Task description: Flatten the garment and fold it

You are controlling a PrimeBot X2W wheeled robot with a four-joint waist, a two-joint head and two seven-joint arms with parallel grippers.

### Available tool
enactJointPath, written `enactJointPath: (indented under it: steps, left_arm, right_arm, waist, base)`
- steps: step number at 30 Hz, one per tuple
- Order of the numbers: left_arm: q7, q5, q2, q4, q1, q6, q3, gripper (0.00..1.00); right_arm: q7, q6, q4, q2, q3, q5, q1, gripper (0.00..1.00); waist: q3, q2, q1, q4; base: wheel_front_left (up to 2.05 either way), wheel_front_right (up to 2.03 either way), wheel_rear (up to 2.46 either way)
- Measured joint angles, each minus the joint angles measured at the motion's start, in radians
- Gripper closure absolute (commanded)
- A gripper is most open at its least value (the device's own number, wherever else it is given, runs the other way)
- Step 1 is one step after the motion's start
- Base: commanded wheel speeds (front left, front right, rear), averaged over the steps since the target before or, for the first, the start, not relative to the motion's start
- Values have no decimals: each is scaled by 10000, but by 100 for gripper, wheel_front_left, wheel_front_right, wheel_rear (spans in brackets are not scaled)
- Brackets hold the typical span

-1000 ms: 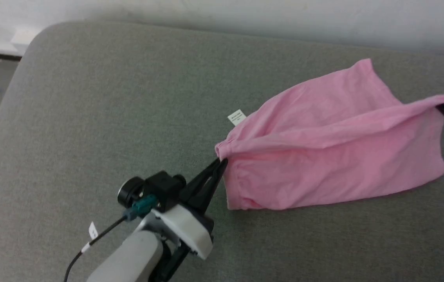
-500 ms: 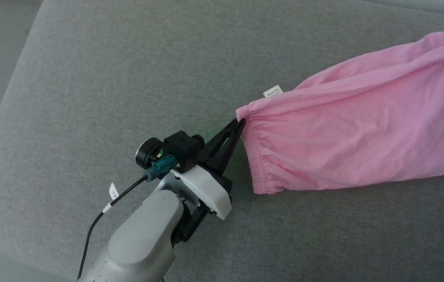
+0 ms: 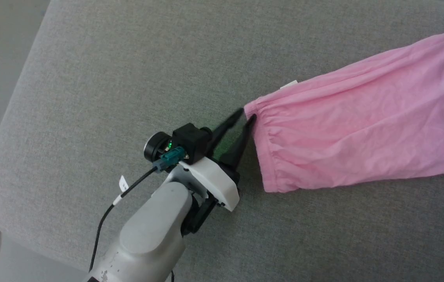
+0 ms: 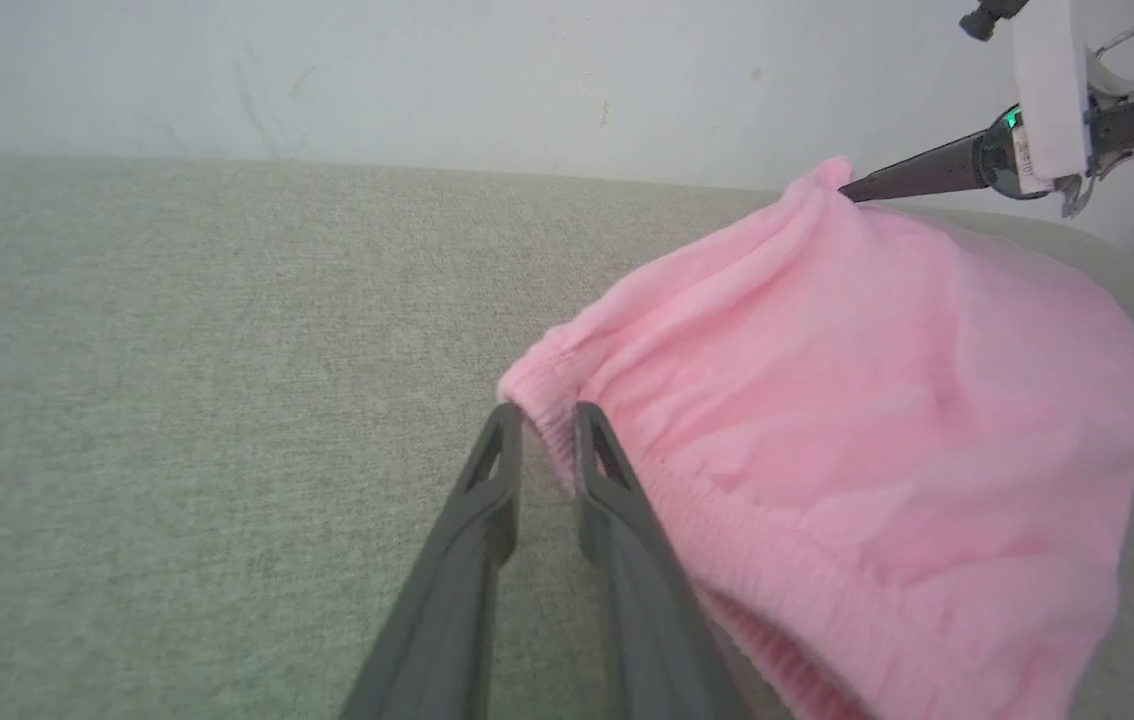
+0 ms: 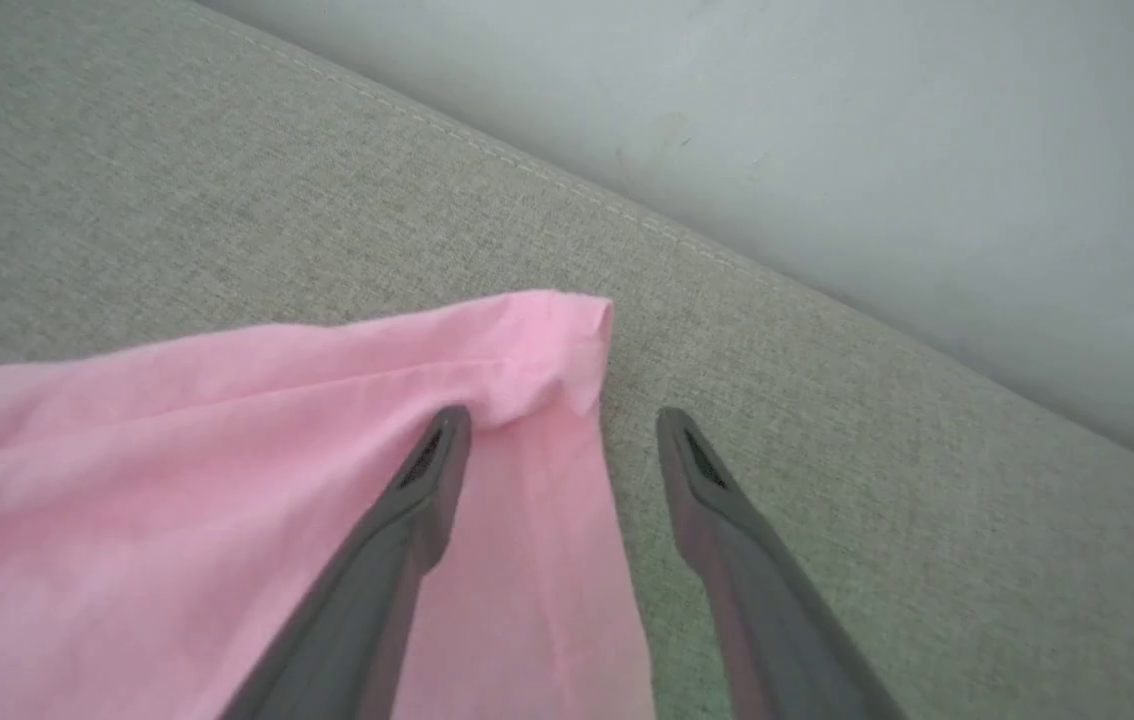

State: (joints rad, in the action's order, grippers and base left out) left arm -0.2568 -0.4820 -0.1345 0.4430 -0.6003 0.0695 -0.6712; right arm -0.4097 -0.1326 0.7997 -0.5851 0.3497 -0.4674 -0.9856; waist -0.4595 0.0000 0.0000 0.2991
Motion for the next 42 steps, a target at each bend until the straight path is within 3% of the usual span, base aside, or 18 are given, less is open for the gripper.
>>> enactJointPath:
  steps: [10, 18, 23, 29, 34, 42]
  left_arm:
    - [-2, 142, -192, -644, 1009, -245, 1174, 0]
    - [-2, 121, -341, -1676, 2620, -851, 2224, 0]
    - [-2, 82, -349, -2316, 3730, -1250, 2769, 0]
    - [-2, 136, -384, -2447, 4781, -1507, 2821, 0]
    - [278, 209, -462, -2270, 5124, -1569, 2556, 0]
    - [1551, 92, -403, -2056, 4986, -1595, 2228, 0]
  right_arm:
    - [2477, 0, 119, 324, 401, -639, 433, 0]
    - [4886, -2, -1231, 267, 798, -982, 2228, 0]
    - [6031, 0, -2176, 311, 447, -848, 3845, 0]
    - [6537, -2, -3601, 1007, -1156, -188, 5945, 0]
    - [6598, 0, -5193, 2090, -2581, 771, 7788, 0]
    - [5952, 2, -7158, 3331, -3553, 1768, 9246, 0]
  waist:
    - [1034, 0, -1, -345]
    - [2111, 0, -3, -883]
    - [2682, 0, -3, -1361]
    - [3224, 0, -3, -1968]
    - [3480, 0, -2, -2466]
    - [3428, 0, -1, -3130]
  base:
    - [0, 0, 0]
    - [0, 0, 0]
    - [0, 0, 0]
    - [0, 0, 0]
    - [0, 0, 0]
    - [0, 0, 0]
